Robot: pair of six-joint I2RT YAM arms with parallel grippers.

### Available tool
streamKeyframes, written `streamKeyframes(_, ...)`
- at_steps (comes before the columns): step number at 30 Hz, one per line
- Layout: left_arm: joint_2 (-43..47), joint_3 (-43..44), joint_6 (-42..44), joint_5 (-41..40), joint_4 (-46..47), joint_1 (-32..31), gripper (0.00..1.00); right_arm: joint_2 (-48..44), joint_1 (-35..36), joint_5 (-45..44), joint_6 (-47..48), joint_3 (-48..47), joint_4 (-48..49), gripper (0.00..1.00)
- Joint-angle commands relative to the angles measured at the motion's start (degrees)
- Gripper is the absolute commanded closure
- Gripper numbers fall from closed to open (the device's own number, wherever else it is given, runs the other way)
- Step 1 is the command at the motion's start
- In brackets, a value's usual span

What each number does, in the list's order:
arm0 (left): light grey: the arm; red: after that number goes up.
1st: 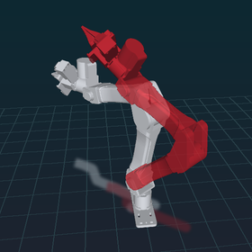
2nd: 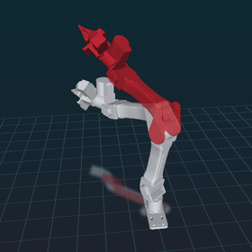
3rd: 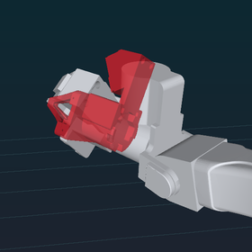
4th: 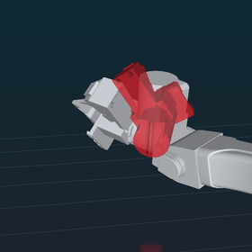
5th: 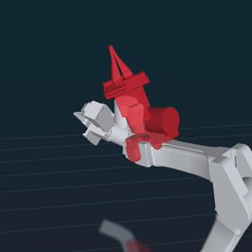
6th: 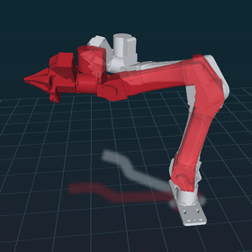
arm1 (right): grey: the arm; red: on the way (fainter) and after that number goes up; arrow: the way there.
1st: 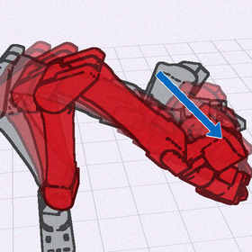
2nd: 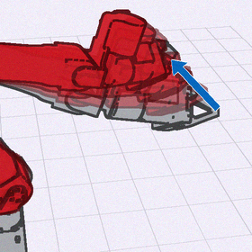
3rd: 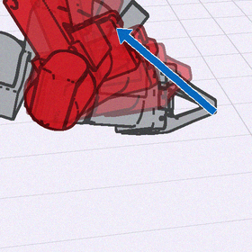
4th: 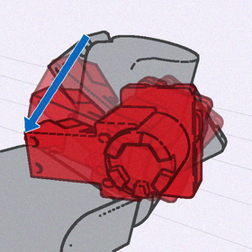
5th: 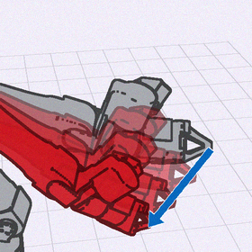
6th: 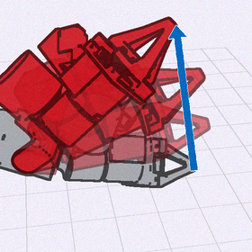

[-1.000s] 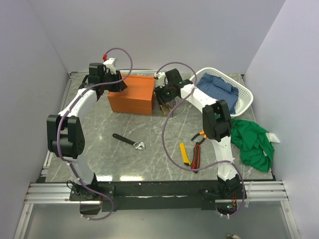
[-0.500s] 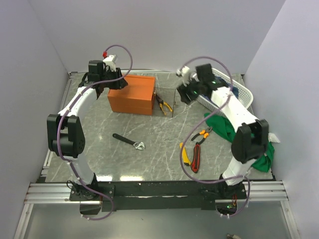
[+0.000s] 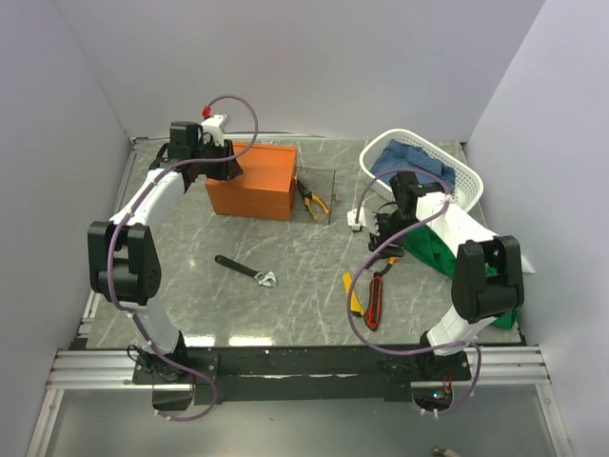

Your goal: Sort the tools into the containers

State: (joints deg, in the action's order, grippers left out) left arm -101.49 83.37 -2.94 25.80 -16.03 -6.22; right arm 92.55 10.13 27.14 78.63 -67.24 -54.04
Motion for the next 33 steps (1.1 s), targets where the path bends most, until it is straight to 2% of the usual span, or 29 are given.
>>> streamKeyframes(1,2.70,1.36,4.26,0.48,-1.02,-0.29,0.61,2.36,-0.46,-3.92,15.83,0.97,-0.11,0.30)
streamKeyframes(8,3.06,0.21,3.29,1.18,-1.02,-0.29,0.60,5.26,-0.90,-8.49,25.07,4.23,2.80,0.26)
streamKeyframes(16,2.53,-0.40,3.38,0.83,-0.14,-0.29,0.60,11.50,-0.90,-12.10,27.54,3.35,6.05,0.25)
streamKeyframes(19,2.44,-0.23,3.29,0.65,-0.40,-0.29,0.60,14.23,-0.99,-11.33,26.32,0.98,3.87,0.34)
streamKeyframes(20,2.35,-0.14,3.29,0.48,-0.40,-0.29,0.60,14.23,-0.99,-10.71,25.88,0.10,3.59,0.42)
streamKeyframes(22,2.26,-0.05,3.38,0.39,-0.23,-0.29,0.60,13.10,-0.99,-7.73,25.44,-0.34,2.89,0.52)
streamKeyframes(23,2.26,-0.05,3.29,0.39,-0.05,-0.29,0.60,12.22,-0.99,-6.41,25.08,-0.95,2.80,0.62)
streamKeyframes(26,2.00,0.03,1.38,0.56,0.30,-0.29,0.60,9.23,-0.82,-0.35,22.28,-4.54,0.87,0.76)
streamKeyframes(28,1.74,0.30,1.18,0.74,0.65,-0.29,0.60,7.38,-0.99,2.30,19.46,-7.10,-1.67,0.81)
streamKeyframes(32,1.04,0.91,1.01,0.57,0.91,-0.29,0.60,4.57,-1.43,10.63,14.28,-14.39,-4.41,0.87)
streamKeyframes(33,0.60,1.26,0.83,0.74,1.09,-0.29,0.60,4.04,-1.52,12.40,10.44,-15.45,-4.06,0.88)
